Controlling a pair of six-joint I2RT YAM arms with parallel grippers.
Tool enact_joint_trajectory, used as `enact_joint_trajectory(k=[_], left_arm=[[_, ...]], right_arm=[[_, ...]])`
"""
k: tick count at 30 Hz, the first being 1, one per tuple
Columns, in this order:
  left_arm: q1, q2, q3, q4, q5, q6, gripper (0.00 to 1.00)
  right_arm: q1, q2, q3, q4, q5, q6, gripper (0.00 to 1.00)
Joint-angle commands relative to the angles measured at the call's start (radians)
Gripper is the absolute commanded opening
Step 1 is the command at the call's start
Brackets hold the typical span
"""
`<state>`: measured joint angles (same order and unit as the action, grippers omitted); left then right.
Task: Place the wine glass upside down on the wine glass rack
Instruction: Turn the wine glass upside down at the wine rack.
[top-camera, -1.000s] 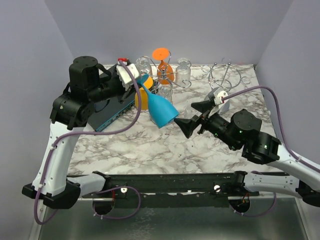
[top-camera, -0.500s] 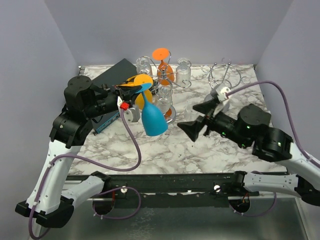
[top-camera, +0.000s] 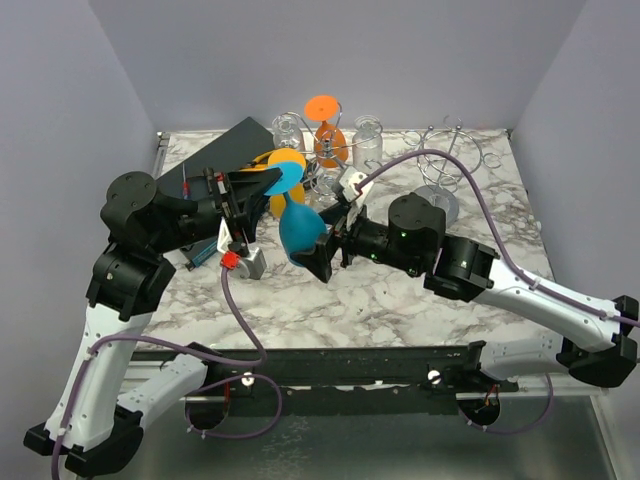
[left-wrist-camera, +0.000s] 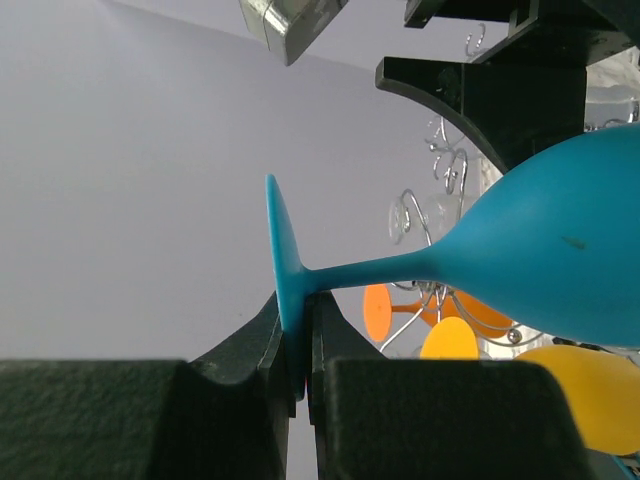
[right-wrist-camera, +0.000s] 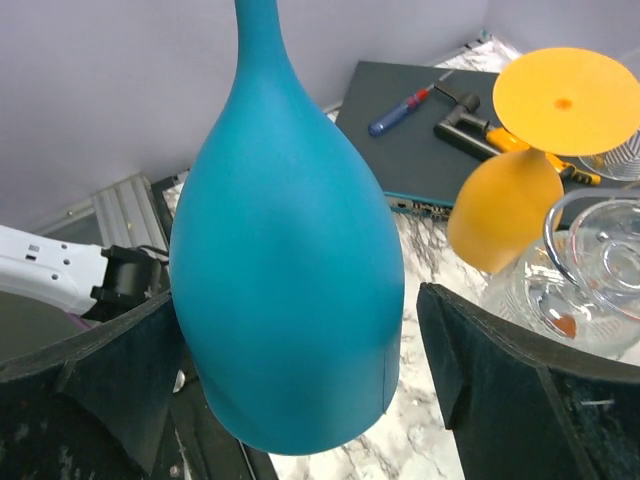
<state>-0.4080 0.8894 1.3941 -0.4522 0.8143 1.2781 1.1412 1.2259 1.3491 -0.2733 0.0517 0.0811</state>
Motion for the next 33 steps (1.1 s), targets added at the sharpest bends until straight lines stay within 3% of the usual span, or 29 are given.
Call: enact_joint_trajectory(k=[1,5,12,16,19,21,25,29,33], left_arm=[[-0.005,-0.016,-0.022,0.038,0.076,0.040,0.00],[-0.005,-0.018,-0.025,0.047,0.095,0.034,0.00],[-0.005,0.002,-0.010,0.067,0.104,0.009,0.03],[-0.005,0.013,-0.005,0.081,0.112,-0.016,0.23],[-0.005,0.023,-0.003,0.096,0.117,-0.043,0.57],[-0.005,0.030,0.000,0.102,0.113,-0.070,0.85],[-0.005,0.059,0.020,0.106,0.049,-0.171,0.95],[-0.005,0.169,0.149,0.090,-0.143,-0.526,0.98],[-0.005,0.319,0.321,-0.053,-0.309,-0.747,0.99]], right_arm=[[0.003,-0.002,-0.053,0.148,-0.044,-0.005,1.00],[0.003,0.001,-0.095,0.211,-0.071,0.005,0.99],[0.004,-0.023,-0.138,0.253,-0.056,0.023,0.84],[0.004,-0.076,-0.208,0.312,0.018,0.036,0.78],[0.003,-0.122,-0.265,0.354,0.066,0.041,0.76],[0.003,-0.151,-0.299,0.367,0.097,0.044,0.75],[0.003,-0.228,-0.358,0.350,0.187,0.046,0.74],[0.002,-0.327,-0.444,0.311,0.284,0.059,0.74],[0.002,-0.418,-0.534,0.279,0.382,0.085,0.74]])
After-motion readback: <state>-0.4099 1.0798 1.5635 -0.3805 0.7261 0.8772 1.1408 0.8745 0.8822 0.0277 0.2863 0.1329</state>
